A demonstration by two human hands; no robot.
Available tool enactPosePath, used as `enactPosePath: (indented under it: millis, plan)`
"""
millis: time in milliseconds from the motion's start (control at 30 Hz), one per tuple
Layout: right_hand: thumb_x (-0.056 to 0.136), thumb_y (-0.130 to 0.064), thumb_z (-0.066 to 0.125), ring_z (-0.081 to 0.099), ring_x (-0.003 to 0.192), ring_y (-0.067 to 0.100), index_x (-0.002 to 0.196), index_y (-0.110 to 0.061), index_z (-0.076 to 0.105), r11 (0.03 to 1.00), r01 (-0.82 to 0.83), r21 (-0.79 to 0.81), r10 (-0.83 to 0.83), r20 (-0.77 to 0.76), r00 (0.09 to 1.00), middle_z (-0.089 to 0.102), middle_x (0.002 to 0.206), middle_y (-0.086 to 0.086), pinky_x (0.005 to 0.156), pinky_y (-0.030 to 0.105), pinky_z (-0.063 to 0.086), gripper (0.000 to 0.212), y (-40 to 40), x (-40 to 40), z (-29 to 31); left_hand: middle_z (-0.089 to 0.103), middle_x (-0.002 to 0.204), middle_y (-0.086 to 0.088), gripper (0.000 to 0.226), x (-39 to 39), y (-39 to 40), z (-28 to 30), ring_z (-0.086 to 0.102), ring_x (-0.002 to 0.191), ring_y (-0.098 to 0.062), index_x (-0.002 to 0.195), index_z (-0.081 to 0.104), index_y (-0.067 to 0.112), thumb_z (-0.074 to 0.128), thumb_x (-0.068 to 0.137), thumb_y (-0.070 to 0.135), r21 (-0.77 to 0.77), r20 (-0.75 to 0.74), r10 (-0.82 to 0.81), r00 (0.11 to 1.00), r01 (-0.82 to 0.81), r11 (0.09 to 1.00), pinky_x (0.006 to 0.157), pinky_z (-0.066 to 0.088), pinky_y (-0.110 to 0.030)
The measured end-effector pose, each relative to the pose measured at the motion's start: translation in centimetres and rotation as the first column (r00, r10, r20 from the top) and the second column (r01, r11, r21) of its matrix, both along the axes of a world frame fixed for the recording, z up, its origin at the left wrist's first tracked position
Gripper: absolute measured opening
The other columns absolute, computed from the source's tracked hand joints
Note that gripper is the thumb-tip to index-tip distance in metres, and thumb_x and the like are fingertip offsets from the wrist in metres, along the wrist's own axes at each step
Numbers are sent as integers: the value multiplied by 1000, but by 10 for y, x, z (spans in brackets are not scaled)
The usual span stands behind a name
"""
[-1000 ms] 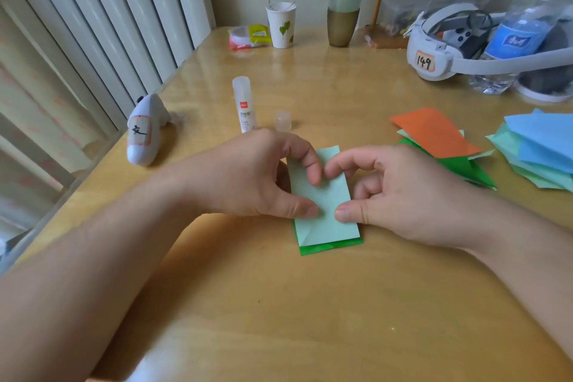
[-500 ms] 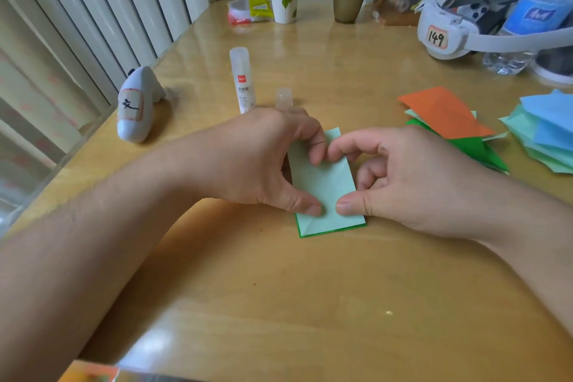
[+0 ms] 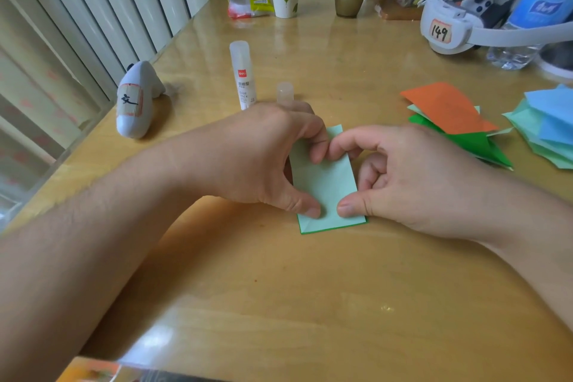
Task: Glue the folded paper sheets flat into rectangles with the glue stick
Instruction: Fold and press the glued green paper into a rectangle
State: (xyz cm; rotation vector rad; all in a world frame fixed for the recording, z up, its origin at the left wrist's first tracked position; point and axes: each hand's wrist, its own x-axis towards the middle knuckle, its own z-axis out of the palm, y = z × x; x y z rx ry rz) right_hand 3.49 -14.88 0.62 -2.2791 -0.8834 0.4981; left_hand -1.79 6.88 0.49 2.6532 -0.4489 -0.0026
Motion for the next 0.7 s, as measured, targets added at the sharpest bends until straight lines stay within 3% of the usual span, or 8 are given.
enactPosePath:
  millis: [233, 533, 700]
  plan:
    - [71, -29, 94, 60, 58, 1, 111, -44, 66, 1000, -1, 8, 1, 1, 1000, 71, 67, -12, 66, 29, 47, 51, 0, 1, -1, 54, 98, 11, 54, 0, -1, 0, 56, 83, 9, 90, 57, 30, 93, 57, 52, 2, -11, 5, 1000, -4, 1000, 71, 48, -21]
    - [70, -29, 95, 62, 59, 1, 112, -45, 66, 999, -40, -10, 40, 60, 997, 70, 66, -14, 60, 20, 44, 54, 0, 1, -3, 52, 99, 15, 60, 1, -2, 0, 55, 83, 7, 91, 49, 37, 93, 55, 54, 23, -14, 11, 1000, -11, 1000, 66, 44, -15]
    - [70, -28, 95, 62, 60, 2, 115, -44, 67, 999, -54, 1, 54, 76, 996, 70, 66, -13, 63, 26, 48, 55, -1, 2, -4, 50, 98, 17, 62, 1, -2, 0, 53, 84, 10, 89, 45, 39, 92, 54, 57, 46, -14, 17, 1000, -17, 999, 66, 40, -11]
